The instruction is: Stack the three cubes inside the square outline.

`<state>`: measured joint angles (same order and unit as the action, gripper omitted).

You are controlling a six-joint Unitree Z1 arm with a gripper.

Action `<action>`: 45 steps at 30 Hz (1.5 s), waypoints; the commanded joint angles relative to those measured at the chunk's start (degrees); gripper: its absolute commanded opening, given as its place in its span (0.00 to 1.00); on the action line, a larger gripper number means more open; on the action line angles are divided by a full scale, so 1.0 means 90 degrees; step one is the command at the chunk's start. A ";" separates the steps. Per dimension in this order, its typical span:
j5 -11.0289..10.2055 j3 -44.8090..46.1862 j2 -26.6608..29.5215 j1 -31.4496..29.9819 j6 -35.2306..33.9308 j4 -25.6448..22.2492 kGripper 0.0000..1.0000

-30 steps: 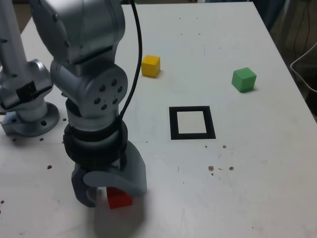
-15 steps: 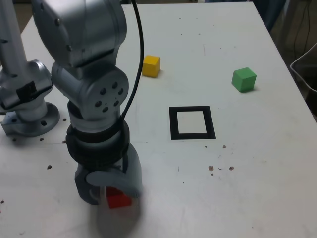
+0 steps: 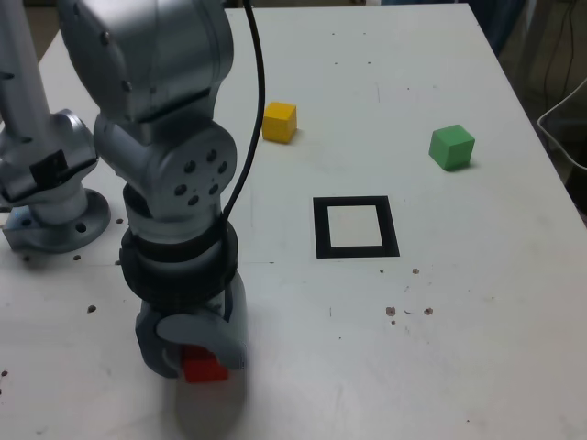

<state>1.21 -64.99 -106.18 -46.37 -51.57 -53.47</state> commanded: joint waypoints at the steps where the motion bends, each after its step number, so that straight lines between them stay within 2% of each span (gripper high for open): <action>1: -0.0025 -0.0013 0.0066 -0.0011 -0.0012 -0.0033 0.33; 5: -0.0131 0.0012 0.0203 -0.0010 -0.0009 -0.0070 0.28; 8: -0.0295 0.0037 0.0381 0.0011 0.0012 -0.0124 0.26; 12: -0.0537 0.0022 0.0619 0.0151 0.0106 -0.0258 0.26; 15: -0.0634 -0.0077 0.0759 0.0368 0.0290 -0.0474 0.26; 19: -0.0632 -0.0307 0.0831 0.0824 0.0821 -0.0756 0.26; 27: -0.0559 -0.0907 0.0676 0.2147 0.2578 -0.1161 0.26; 31: -0.0586 -0.1192 0.0516 0.2747 0.3224 -0.1442 0.26; 36: -0.0645 -0.1436 0.0282 0.3319 0.3660 -0.1535 0.26; 45: -0.0586 -0.1876 -0.0260 0.3890 0.4072 -0.1351 0.26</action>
<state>-4.21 -80.99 -107.78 -12.19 -15.49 -66.02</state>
